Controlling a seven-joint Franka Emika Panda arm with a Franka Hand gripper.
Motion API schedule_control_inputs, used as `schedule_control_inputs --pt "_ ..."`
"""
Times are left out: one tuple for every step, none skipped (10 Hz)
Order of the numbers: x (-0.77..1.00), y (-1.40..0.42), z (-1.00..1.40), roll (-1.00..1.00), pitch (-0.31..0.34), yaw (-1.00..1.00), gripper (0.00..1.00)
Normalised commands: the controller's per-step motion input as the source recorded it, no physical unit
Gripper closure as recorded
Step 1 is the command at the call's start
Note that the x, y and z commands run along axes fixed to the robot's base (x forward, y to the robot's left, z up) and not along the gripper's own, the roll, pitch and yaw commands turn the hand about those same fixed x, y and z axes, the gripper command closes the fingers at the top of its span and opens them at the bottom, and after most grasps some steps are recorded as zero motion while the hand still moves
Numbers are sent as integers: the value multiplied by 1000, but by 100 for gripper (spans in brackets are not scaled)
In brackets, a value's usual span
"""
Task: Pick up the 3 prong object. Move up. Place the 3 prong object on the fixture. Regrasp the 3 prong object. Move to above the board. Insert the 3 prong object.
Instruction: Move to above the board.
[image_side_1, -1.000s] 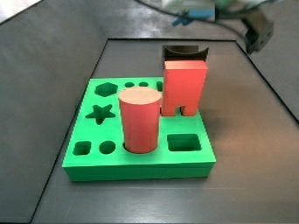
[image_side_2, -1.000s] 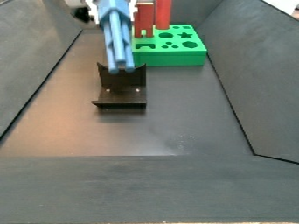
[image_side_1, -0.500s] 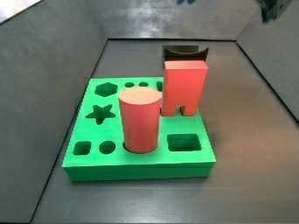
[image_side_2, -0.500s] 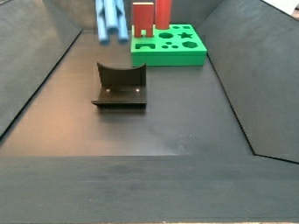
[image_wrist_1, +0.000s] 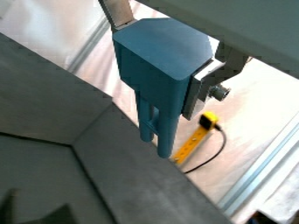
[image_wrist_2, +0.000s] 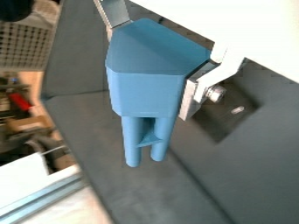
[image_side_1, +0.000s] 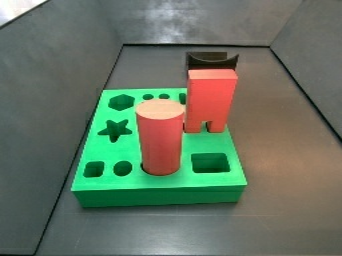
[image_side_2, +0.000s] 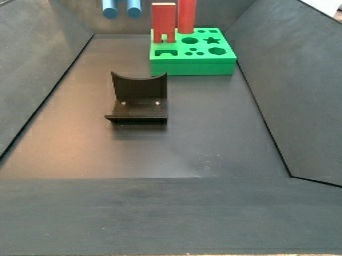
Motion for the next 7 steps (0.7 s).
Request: schedule_control_inputs --pt "-720 -1000 292 -1000 -78 -157 100" --pt "-796 -1000 326 -1000 -95 -160 100" --pt "-821 -1000 314 -1000 -98 -166 100" --pt "-827 -1000 322 -1000 -96 -176 100" --pt "-853 -1000 330 -1000 -84 -187 100" --pt "-888 -1000 335 -1000 -76 -193 100" --pt "-607 -634 221 -1000 -68 -199 100"
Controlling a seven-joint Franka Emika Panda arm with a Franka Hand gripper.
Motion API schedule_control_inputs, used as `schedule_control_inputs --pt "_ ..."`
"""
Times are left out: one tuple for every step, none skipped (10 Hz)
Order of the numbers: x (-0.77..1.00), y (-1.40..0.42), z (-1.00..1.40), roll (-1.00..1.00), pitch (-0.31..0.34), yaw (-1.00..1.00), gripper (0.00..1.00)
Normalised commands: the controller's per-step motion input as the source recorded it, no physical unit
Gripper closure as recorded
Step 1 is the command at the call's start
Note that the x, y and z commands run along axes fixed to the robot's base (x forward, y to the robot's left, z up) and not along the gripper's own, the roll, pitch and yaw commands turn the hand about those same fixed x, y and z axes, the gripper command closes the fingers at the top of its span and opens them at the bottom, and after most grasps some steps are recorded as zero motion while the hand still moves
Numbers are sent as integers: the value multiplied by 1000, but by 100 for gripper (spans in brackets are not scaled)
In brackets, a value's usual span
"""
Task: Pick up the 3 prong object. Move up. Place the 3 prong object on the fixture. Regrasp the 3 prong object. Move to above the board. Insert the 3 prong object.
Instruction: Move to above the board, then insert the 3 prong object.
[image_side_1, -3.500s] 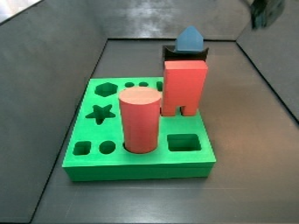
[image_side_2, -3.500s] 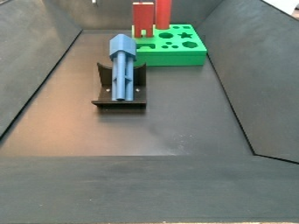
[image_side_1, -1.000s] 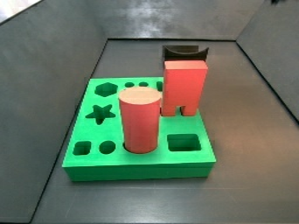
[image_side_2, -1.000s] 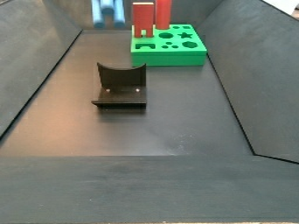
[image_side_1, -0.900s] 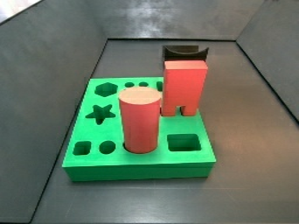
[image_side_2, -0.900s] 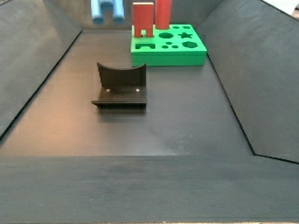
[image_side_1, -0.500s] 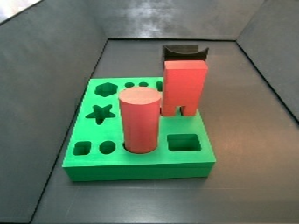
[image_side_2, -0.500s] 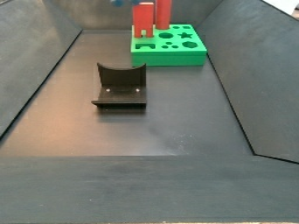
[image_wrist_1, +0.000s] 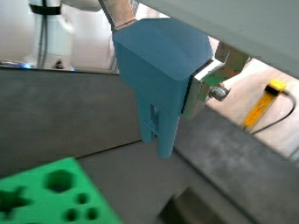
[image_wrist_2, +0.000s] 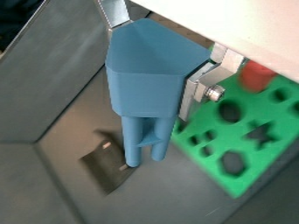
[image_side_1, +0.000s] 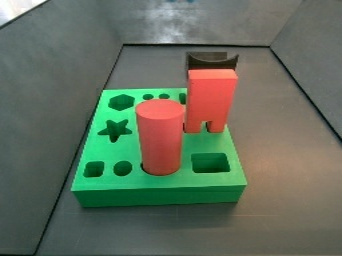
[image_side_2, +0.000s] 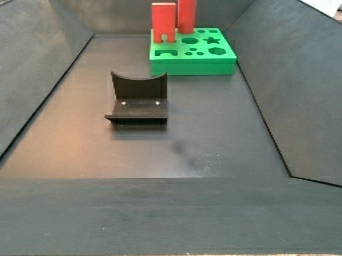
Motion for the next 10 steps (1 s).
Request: schedule_control_inputs --pt "-393 -359 126 -1000 -58 -202 100" --pt "-200 -146 52 -1000 -39 -199 100" --pt "-148 -100 44 -1000 -35 -199 100" --pt "-99 -39 21 -1000 -27 -193 100" --pt "-71 2 10 -1000 -21 -183 100" --pt "-62 20 8 -840 -20 -142 100" --pt "-58 20 0 -539 -25 -75 100" --pt "-46 10 3 -358 -26 -40 100" --pt "-36 9 2 -272 -21 -26 100" --pt "0 0 -9 0 -19 0 100"
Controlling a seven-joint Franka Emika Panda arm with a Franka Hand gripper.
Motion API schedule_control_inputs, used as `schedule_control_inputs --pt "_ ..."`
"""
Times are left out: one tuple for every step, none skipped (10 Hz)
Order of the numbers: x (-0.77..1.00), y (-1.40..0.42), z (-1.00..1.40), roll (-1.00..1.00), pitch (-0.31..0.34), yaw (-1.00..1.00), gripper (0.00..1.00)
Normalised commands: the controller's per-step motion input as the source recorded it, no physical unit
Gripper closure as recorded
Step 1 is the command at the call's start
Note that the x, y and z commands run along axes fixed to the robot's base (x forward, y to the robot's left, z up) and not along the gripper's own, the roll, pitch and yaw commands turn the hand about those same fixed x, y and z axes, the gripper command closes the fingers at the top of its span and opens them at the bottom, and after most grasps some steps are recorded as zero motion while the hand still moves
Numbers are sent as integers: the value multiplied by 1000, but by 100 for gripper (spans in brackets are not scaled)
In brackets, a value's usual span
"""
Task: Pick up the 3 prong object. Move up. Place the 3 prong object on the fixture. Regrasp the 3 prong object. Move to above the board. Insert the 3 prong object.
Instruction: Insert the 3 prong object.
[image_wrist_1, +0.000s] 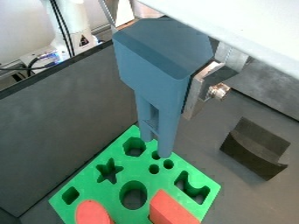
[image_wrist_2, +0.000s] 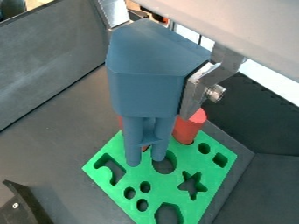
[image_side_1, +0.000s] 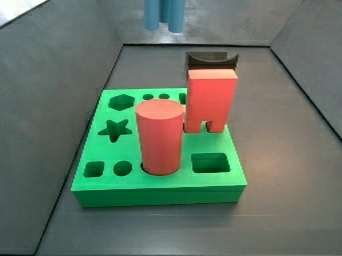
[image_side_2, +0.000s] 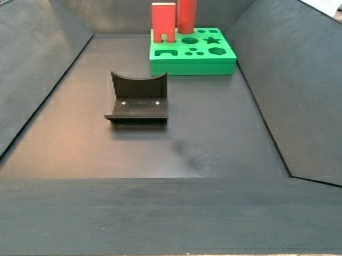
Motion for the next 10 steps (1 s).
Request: schedule_control_inputs --pt "-94 0 -23 -19 -41 -91 100" --pt "217 140 -194 -64 17 -306 100" --pt "180 283 -266 -144 0 -489 100" --pt "71 303 -300 -149 0 -563 100" --pt "0 174 -331 -136 -9 -680 100" --pt "0 143 -306 -16 0 -829 100" --pt "0 123 -314 -23 0 -843 100" --pt "0 69 -317 -14 0 -909 100" --pt "0 66 -254 0 7 -929 100" --pt "0 94 -343 -79 74 -806 100"
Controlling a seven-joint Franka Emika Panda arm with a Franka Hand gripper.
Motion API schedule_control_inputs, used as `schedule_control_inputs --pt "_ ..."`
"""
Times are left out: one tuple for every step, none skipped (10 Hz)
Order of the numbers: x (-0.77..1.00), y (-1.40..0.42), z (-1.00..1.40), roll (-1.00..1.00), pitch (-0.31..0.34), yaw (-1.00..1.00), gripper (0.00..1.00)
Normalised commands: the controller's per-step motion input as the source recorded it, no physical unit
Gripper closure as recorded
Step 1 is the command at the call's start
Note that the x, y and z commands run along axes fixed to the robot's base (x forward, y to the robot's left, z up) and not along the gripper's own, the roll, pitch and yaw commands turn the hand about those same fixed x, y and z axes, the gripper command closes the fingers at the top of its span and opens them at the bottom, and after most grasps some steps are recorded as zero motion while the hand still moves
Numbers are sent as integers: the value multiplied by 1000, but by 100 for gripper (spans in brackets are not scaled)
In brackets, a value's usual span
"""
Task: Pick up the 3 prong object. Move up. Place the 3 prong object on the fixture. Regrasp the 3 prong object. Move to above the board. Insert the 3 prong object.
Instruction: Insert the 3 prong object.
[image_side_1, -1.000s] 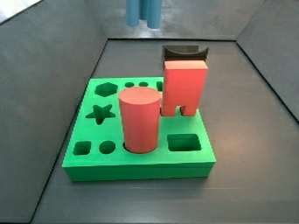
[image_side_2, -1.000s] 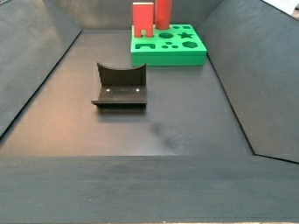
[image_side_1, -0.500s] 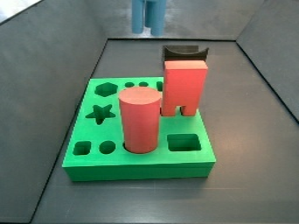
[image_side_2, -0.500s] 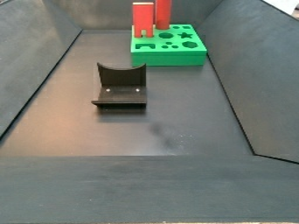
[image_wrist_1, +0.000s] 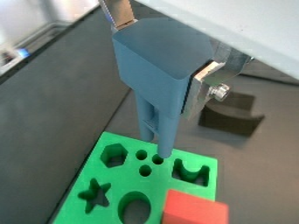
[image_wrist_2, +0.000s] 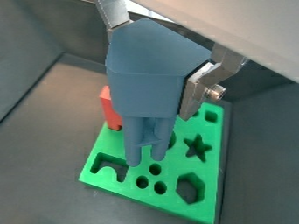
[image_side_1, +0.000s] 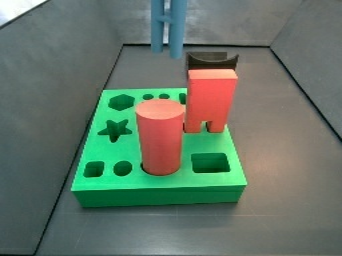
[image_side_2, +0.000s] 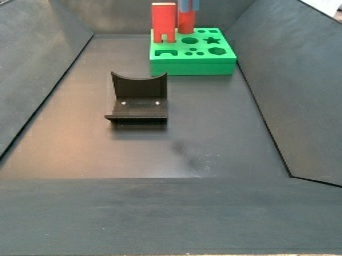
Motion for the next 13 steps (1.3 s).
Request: schedule_control_inputs --pt "0 0 -406 -80 100 -911 100" --pt "0 0 -449 -56 130 -974 100" --pt "0 0 -454 -50 133 -977 100" --pt "0 0 -457 -66 126 -957 100" --pt "80 129 -151 -70 123 -566 100" --pt "126 0 0 -13 46 -111 100" --pt "0 171 -206 -86 3 -186 100" --pt "-40 460 -369 -184 10 -237 100" --pt "0 306 -260 -159 17 -109 100" --pt "0 63 -111 -107 0 -31 100" --pt "0 0 -151 -107 0 -289 100" --pt "-137 14 -243 -70 0 -443 100" --pt "-174 0 -191 -57 0 -446 100"
